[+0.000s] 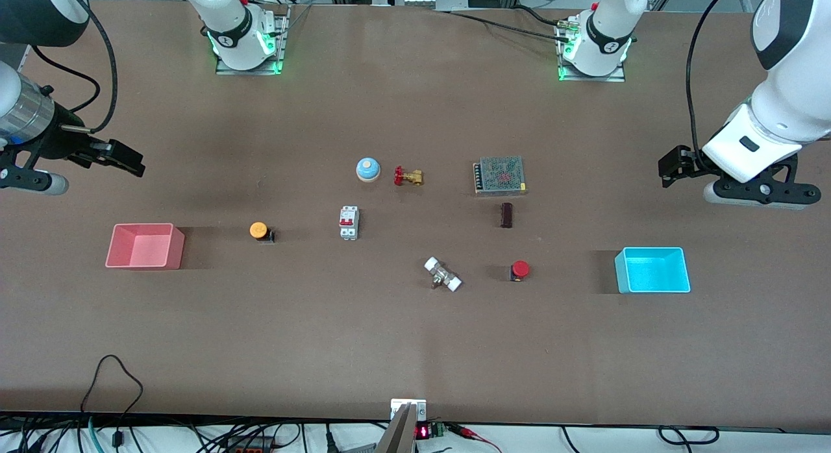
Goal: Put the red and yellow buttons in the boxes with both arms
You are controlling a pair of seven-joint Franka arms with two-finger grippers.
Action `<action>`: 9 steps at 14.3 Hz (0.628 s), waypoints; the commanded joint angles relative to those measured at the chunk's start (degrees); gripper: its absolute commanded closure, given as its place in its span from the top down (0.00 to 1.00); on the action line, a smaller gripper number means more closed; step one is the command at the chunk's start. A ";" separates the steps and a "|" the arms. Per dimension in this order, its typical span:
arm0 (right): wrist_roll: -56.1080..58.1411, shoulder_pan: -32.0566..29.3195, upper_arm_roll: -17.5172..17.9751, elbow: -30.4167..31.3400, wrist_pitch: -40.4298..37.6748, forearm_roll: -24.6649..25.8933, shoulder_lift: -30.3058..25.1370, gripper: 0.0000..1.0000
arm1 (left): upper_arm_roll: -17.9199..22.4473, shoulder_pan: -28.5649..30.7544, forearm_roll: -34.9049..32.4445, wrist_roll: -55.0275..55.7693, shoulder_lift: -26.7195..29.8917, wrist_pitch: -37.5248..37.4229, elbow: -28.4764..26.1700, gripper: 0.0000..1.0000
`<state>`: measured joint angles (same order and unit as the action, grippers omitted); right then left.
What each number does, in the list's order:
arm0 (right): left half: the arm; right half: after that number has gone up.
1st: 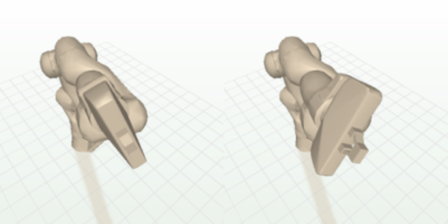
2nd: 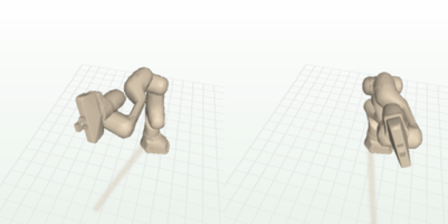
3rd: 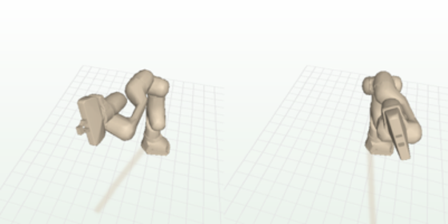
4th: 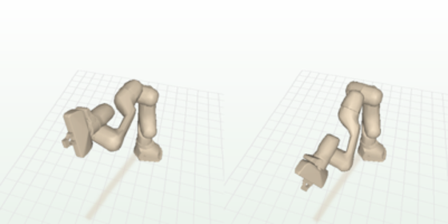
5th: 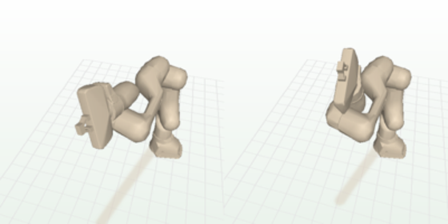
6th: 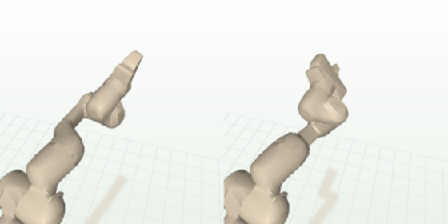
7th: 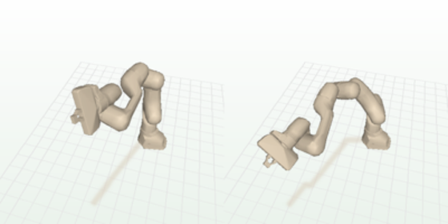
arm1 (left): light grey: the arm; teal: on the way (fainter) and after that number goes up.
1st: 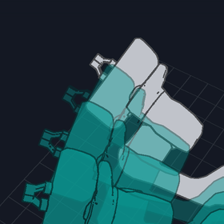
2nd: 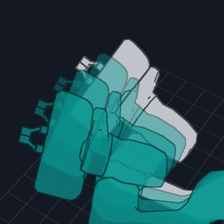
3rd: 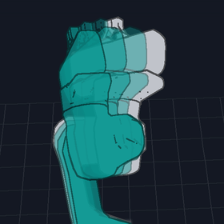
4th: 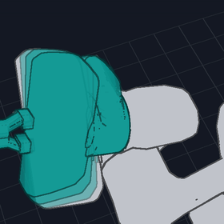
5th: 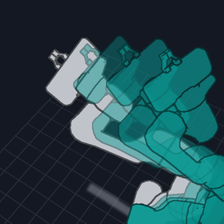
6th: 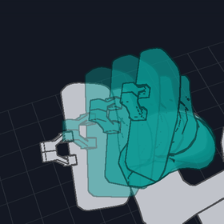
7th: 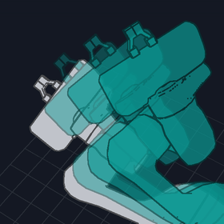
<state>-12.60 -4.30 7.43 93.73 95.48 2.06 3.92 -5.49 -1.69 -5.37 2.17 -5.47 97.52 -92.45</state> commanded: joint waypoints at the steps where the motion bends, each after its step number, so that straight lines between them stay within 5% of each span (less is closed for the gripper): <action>1: 0.12 -0.27 0.21 0.05 -0.65 0.14 -0.31 1.00 | -0.14 0.37 -1.04 -1.02 0.46 -1.02 0.08 1.00; 9: 1.78 -0.10 2.41 5.93 -0.29 0.22 -0.23 1.00 | -0.05 0.37 -1.04 -1.02 0.46 -1.02 0.17 1.00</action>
<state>-12.29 -4.26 8.58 96.79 95.20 2.05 4.19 -5.41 -1.60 -5.37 2.13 -5.48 97.27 -92.48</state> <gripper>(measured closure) 0.000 0.000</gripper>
